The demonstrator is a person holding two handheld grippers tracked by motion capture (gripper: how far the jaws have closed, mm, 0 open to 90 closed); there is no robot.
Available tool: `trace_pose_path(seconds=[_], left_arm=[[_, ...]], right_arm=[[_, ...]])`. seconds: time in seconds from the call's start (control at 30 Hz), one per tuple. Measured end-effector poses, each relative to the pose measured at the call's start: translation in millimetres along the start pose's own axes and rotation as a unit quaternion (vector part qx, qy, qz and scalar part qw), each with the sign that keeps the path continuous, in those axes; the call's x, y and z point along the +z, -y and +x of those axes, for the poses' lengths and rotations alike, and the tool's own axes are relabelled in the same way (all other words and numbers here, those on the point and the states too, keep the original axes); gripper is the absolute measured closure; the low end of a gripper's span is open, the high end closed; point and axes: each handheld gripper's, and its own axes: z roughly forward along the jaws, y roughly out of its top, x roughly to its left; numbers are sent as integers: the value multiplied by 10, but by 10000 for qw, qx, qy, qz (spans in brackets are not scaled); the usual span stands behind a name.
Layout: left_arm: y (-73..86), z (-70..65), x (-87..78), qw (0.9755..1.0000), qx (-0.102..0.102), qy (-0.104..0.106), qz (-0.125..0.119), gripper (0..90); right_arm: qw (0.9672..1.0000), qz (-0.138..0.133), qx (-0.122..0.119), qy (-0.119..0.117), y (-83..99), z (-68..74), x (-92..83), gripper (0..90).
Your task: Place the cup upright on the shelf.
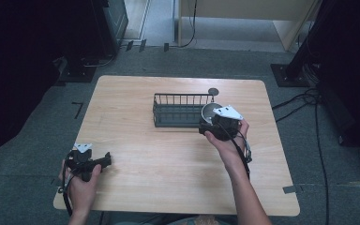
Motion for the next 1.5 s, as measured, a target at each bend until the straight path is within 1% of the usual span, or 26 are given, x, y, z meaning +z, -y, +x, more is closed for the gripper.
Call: trace_pose_path(seconds=[0.03, 0.07, 0.2, 0.27, 0.3, 0.33, 0.43, 0.57, 0.7, 0.77, 0.8, 0.83, 0.93, 1.0, 1.03, 1.07, 1.17, 1.37, 1.5], left_arm=[[0, 0, 0, 10000, 2, 0, -2, 0], [1, 0, 1, 10000, 2, 1, -4, 0], [0, 0, 0, 10000, 1, 0, -2, 0], [1, 0, 0, 10000, 1, 2, -3, 0], [1, 0, 0, 10000, 1, 2, -3, 0], [0, 1, 0, 10000, 4, 2, 0, 0], [0, 1, 0, 10000, 4, 3, 2, 0], [0, 1, 0, 10000, 8, 2, 4, 0], [0, 1, 0, 10000, 9, 3, 5, 0], [0, 1, 0, 10000, 6, -1, 3, 0], [0, 1, -1, 10000, 7, -4, 4, 0], [0, 1, 0, 10000, 7, -1, 3, 0], [0, 1, -1, 10000, 11, 2, 6, 0], [0, 1, -1, 10000, 8, -1, 6, 0], [0, 1, -1, 10000, 8, -1, 6, 0], [0, 1, -1, 10000, 8, 0, 7, 0], [0, 1, -1, 10000, 9, 0, 7, 0], [0, 1, -1, 10000, 8, -1, 6, 0], [0, 1, 0, 10000, 8, 1, 5, 0]], right_arm=[[10000, 0, 0, 0, 0, 0, 0, 183], [10000, -28, 10, 4, -47, -11, 9, 183], [10000, -67, 49, -27, -116, -14, 11, 183], [9999, -101, 29, -18, -180, -9, 24, 183], [9999, -101, 29, -18, -180, -9, 24, 183], [9999, -126, 25, -20, -224, -7, 44, 183], [9999, -122, 37, -20, -266, -4, 72, 183], [9999, -133, 12, -20, -374, 6, 168, 183], [9999, -152, -1, -39, -427, 19, 236, 183], [9999, -138, -21, -34, -452, 30, 296, 184], [9999, -144, -32, -38, -465, 42, 354, 184], [9999, -144, -32, -38, -465, 42, 354, 184], [9999, -124, -71, -64, -476, 62, 437, 183], [9999, -135, -38, -84, -491, 70, 500, 184], [9999, -135, -38, -84, -491, 70, 500, 184], [9998, -173, -12, -119, -502, 73, 546, 184], [9998, -169, 0, -128, -502, 73, 585, 184], [9999, -74, -5, -83, -510, 51, 721, 184], [9999, 96, -25, -34, -473, 54, 833, 184]])
